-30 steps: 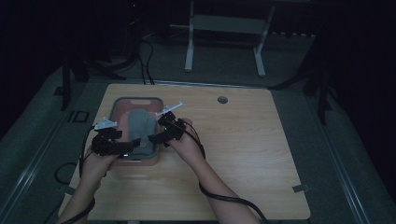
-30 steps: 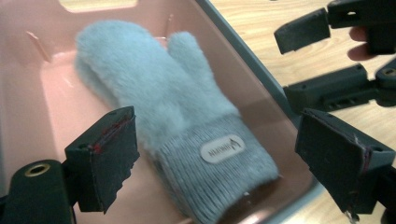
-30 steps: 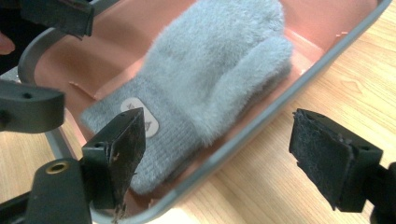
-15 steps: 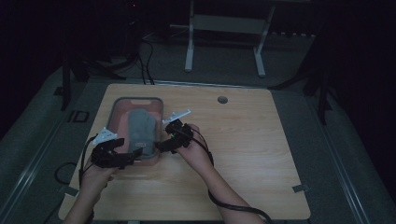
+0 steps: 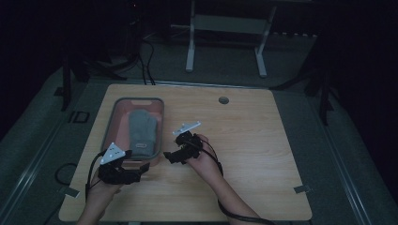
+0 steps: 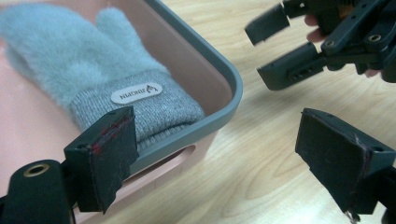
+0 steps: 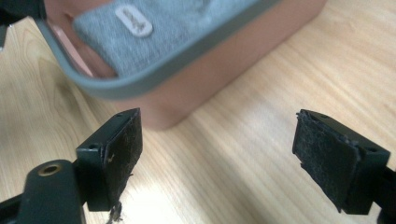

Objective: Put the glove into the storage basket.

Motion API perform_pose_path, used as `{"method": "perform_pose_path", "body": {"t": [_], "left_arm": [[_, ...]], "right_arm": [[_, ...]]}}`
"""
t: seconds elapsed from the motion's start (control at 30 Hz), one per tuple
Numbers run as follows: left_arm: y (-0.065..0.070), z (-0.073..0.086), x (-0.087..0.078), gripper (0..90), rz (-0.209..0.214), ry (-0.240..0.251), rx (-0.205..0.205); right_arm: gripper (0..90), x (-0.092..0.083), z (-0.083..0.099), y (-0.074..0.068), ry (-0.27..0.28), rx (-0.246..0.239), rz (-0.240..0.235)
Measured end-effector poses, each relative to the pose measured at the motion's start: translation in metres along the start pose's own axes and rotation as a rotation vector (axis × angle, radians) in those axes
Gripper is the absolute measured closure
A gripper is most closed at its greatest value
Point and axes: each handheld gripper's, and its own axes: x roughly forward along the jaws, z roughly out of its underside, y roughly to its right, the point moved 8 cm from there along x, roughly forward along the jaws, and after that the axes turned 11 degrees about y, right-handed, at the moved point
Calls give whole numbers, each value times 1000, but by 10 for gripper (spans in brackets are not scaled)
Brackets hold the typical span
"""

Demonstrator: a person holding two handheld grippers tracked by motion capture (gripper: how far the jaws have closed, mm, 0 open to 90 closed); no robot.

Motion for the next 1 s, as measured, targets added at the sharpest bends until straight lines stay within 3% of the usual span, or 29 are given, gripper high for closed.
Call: {"method": "perform_pose_path", "body": {"t": [0.1,0.33,0.43,0.7,1.0], "left_arm": [[3,0,-2,136,0,25,-1],[12,3,-13,135,-3,90,38],[15,8,-15,135,9,82,40],[26,41,-10,135,57,5,56],[23,57,-3,135,66,-28,42]], "right_arm": [[159,-1,10,2,-12,5,3],[159,-2,25,3,-20,16,-6],[159,-2,27,3,-20,17,-6],[159,-2,40,6,-25,33,-5],[159,-1,51,9,-34,25,0]]}}
